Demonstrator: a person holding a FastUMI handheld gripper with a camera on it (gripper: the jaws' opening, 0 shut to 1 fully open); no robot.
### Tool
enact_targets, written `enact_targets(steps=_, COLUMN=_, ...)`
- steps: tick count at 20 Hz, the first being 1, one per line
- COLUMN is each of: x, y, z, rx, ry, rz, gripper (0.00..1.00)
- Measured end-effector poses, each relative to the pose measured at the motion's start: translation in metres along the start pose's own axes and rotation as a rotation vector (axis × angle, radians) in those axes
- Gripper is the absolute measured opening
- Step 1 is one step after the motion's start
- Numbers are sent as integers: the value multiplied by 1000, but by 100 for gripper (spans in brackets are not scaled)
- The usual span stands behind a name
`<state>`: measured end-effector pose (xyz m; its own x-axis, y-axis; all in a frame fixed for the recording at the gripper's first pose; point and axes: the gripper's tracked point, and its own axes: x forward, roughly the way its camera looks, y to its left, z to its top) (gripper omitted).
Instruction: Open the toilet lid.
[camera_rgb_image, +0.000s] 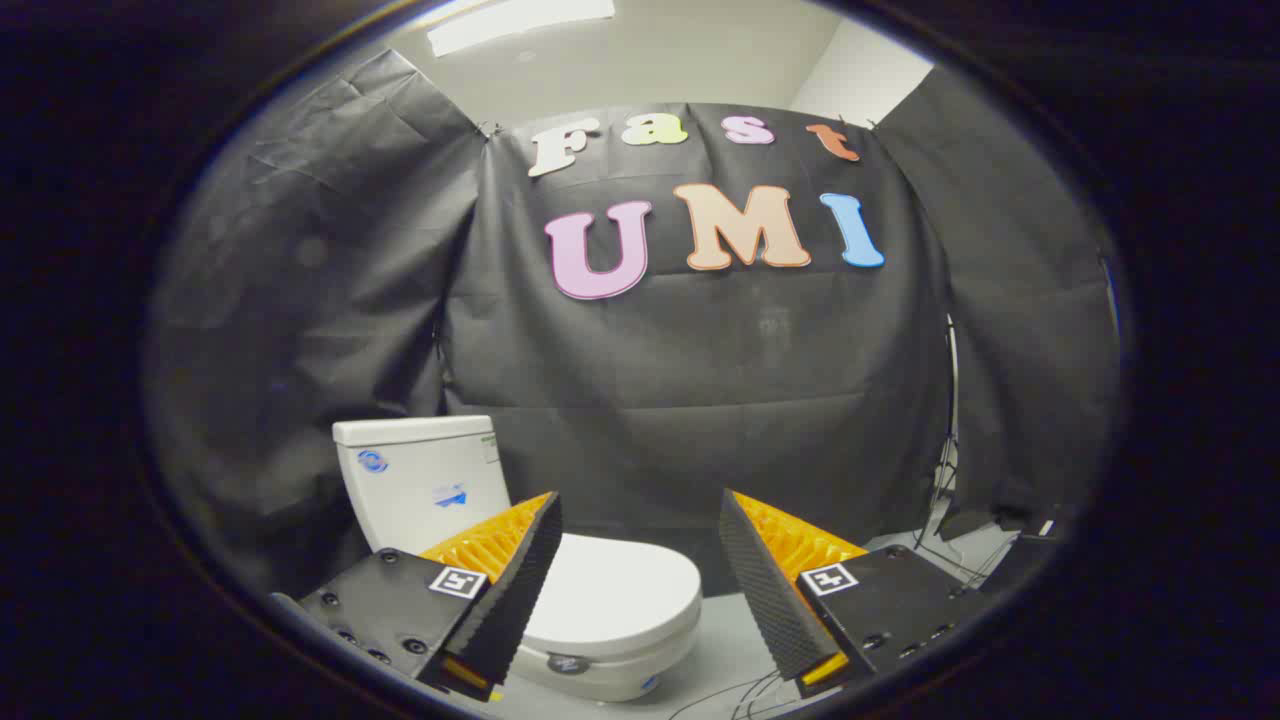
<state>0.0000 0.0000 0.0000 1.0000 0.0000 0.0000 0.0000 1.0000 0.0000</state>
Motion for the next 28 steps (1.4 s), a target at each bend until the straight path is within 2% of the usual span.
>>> enact_targets(steps=3, x=-32, y=16, z=-22, rx=-15, ry=-3, rz=23, gripper=98)
enact_targets(steps=7, x=-59, y=30, z=-71, rx=-20, ry=75, rz=86, gripper=98)
enact_targets(steps=10, x=-64, y=37, z=-93, rx=-61, ry=112, rz=135, gripper=98)
enact_targets(steps=12, x=-65, y=34, z=-103, rx=-57, ry=136, rz=139, gripper=98)
enact_targets(steps=28, x=-63, y=22, z=-107, rx=-28, ry=162, rz=130, gripper=98)
